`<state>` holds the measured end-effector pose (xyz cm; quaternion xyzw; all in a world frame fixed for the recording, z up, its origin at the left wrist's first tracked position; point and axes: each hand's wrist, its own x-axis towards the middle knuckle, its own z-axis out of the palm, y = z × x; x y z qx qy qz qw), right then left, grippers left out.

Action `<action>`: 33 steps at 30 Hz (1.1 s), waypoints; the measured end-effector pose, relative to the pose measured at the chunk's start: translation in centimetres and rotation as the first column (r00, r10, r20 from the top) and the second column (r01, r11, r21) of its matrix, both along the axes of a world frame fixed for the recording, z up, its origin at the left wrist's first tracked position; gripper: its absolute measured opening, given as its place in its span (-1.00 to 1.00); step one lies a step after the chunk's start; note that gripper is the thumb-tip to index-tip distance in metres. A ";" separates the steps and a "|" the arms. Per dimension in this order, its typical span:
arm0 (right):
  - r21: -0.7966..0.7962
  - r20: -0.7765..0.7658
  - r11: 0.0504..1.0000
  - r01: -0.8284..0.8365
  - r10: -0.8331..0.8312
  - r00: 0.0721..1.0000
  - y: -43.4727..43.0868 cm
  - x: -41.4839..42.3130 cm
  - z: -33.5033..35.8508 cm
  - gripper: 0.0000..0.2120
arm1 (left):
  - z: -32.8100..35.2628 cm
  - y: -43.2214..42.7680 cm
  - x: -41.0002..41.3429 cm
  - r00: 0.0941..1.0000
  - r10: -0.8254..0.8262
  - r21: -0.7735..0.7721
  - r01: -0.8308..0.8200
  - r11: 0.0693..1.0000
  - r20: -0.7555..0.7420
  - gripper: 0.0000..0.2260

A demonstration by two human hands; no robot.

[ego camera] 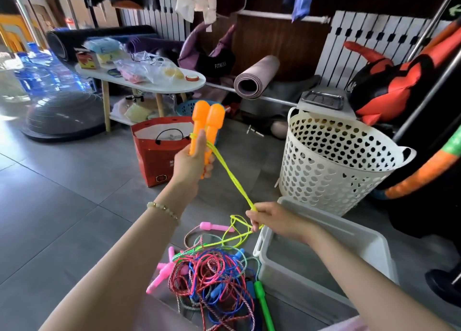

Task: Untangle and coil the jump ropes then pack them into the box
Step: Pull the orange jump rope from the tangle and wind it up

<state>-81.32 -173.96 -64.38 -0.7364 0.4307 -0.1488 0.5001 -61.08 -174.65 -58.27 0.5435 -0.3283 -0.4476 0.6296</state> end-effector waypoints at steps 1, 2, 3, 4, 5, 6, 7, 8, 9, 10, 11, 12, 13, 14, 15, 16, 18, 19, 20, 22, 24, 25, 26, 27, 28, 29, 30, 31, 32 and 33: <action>0.008 -0.011 1.000 0.023 -0.023 1.000 -0.1 0.0 -0.4 -0.68 | -0.1 -0.1 0.8 0.999 0.040 0.003 -0.040 0.999 0.010 -0.64; 0.068 0.064 0.994 0.088 -0.093 0.994 -0.1 0.2 -0.4 -0.68 | -0.3 -0.1 1.6 0.997 0.065 0.006 -0.065 0.998 0.040 -0.64; 0.158 0.193 0.974 0.162 -0.191 0.962 -0.3 0.6 0.1 -0.67 | -0.5 -0.1 2.4 0.994 0.075 0.009 -0.076 0.997 0.081 -0.64; 0.245 0.332 0.947 0.208 -0.284 0.900 -0.7 1.1 1.2 -0.67 | -0.7 0.0 3.1 0.990 0.076 0.013 -0.078 0.997 0.122 -0.65; 0.308 0.445 0.924 0.227 -0.350 0.824 -1.4 1.6 2.6 -0.66 | -0.8 0.1 3.6 0.985 0.074 0.024 -0.079 0.997 0.154 -0.65; 0.339 0.526 0.915 0.219 -0.377 0.762 -2.2 2.1 4.5 -0.66 | -0.8 0.2 4.0 0.983 0.072 0.033 -0.079 0.996 0.171 -0.65; 0.345 0.589 0.919 0.190 -0.369 0.719 -3.1 2.7 6.6 -0.65 | -0.6 0.3 4.4 0.981 0.073 0.033 -0.080 0.996 0.179 -0.64; 0.336 0.634 0.929 0.153 -0.344 0.692 -4.0 3.5 8.8 -0.66 | -0.1 0.3 4.6 0.981 0.075 0.022 -0.081 0.996 0.181 -0.64; 0.318 0.666 0.940 0.125 -0.316 0.675 -4.7 4.3 11.1 -0.66 | 0.6 0.3 4.7 0.980 0.077 0.005 -0.079 0.997 0.183 -0.63; 0.289 0.690 0.951 0.113 -0.288 0.664 -5.1 5.2 13.5 -0.67 | 1.7 0.2 4.7 0.980 0.075 -0.016 -0.073 0.997 0.185 -0.63; 0.249 0.707 0.962 0.110 -0.258 0.659 -5.5 5.9 15.7 -0.67 | 2.9 0.2 4.7 0.980 0.069 -0.043 -0.062 0.997 0.188 -0.63; 0.203 0.711 0.972 0.115 -0.227 0.665 -5.8 6.4 17.9 -0.67 | 4.3 0.1 4.6 0.980 0.060 -0.072 -0.047 0.996 0.188 -0.63; 0.157 0.705 0.980 0.122 -0.198 0.681 -6.1 6.7 19.9 -0.67 | 5.7 0.0 4.5 0.981 0.052 -0.096 -0.034 0.995 0.186 -0.64; 0.111 0.698 0.985 0.132 -0.172 0.695 -6.1 6.8 21.9 -0.67 | 7.2 0.0 4.3 0.982 0.044 -0.118 -0.023 0.993 0.183 -0.64; 0.077 0.696 0.987 0.138 -0.152 0.702 -6.0 6.6 23.7 -0.67 | 8.7 0.0 4.1 0.983 0.039 -0.138 -0.014 0.990 0.181 -0.64; 0.056 0.702 0.989 0.139 -0.138 0.699 -5.9 6.3 25.5 -0.67 | 10.1 -0.1 3.9 0.982 0.035 -0.158 -0.005 0.987 0.186 -0.63; 0.025 0.726 0.989 0.144 -0.117 0.677 -4.8 5.5 28.8 -0.67 | 13.0 0.1 3.2 0.978 0.015 -0.202 0.028 0.979 0.208 -0.62; 0.013 0.738 0.989 0.147 -0.109 0.666 -4.0 5.1 30.3 -0.67 | 14.2 0.2 2.8 0.978 -0.001 -0.224 0.049 0.973 0.209 -0.62; 0.002 0.747 0.988 0.151 -0.102 0.657 -3.1 4.7 31.6 -0.67 | 15.5 0.4 2.3 0.978 -0.018 -0.246 0.071 0.967 0.209 -0.62; -0.010 0.763 0.988 0.155 -0.092 0.640 -1.2 3.6 33.4 -0.68 | 17.6 1.0 1.3 0.975 -0.048 -0.289 0.112 0.951 0.218 -0.62; -0.013 0.771 0.985 0.174 -0.101 0.629 0.6 2.2 33.7 -0.68 | 18.9 1.7 0.3 0.968 -0.077 -0.307 0.150 0.940 0.237 -0.61; -0.005 0.771 0.981 0.193 -0.119 0.626 1.5 1.3 33.3 -0.69 | 19.1 2.1 -0.3 0.966 -0.092 -0.302 0.165 0.939 0.243 -0.61; 0.009 0.771 0.977 0.214 -0.143 0.621 2.4 0.4 32.6 -0.69 | 19.1 2.4 -0.9 0.965 -0.107 -0.295 0.177 0.939 0.238 -0.61; 0.027 0.772 0.973 0.231 -0.167 0.613 3.4 -0.5 31.8 -0.69 | 18.8 2.8 -1.6 0.966 -0.126 -0.290 0.190 0.938 0.225 -0.61; 0.048 0.772 0.967 0.252 -0.196 0.604 4.3 -1.5 30.8 -0.68 | 18.3 3.1 -2.4 0.965 -0.149 -0.286 0.209 0.935 0.215 -0.62; 0.075 0.771 0.958 0.278 -0.233 0.593 5.3 -2.4 29.6 -0.68 | 17.5 3.4 -3.3 0.962 -0.173 -0.275 0.229 0.934 0.214 -0.62; 0.102 0.767 0.946 0.308 -0.272 0.581 6.3 -3.2 28.4 -0.68 | 16.7 3.8 -4.2 0.957 -0.195 -0.257 0.248 0.934 0.216 -0.62; 0.132 0.763 0.934 0.333 -0.310 0.568 7.2 -4.1 27.1 -0.68 | 15.8 4.1 -5.1 0.952 -0.216 -0.237 0.265 0.934 0.216 -0.62; 0.160 0.761 0.923 0.349 -0.341 0.552 7.9 -5.1 25.8 -0.69 | 14.9 4.4 -6.1 0.947 -0.240 -0.218 0.285 0.933 0.214 -0.61; 0.191 0.759 0.912 0.363 -0.372 0.534 8.6 -6.0 24.5 -0.69 | 14.0 4.8 -7.1 0.941 -0.266 -0.201 0.308 0.930 0.211 -0.61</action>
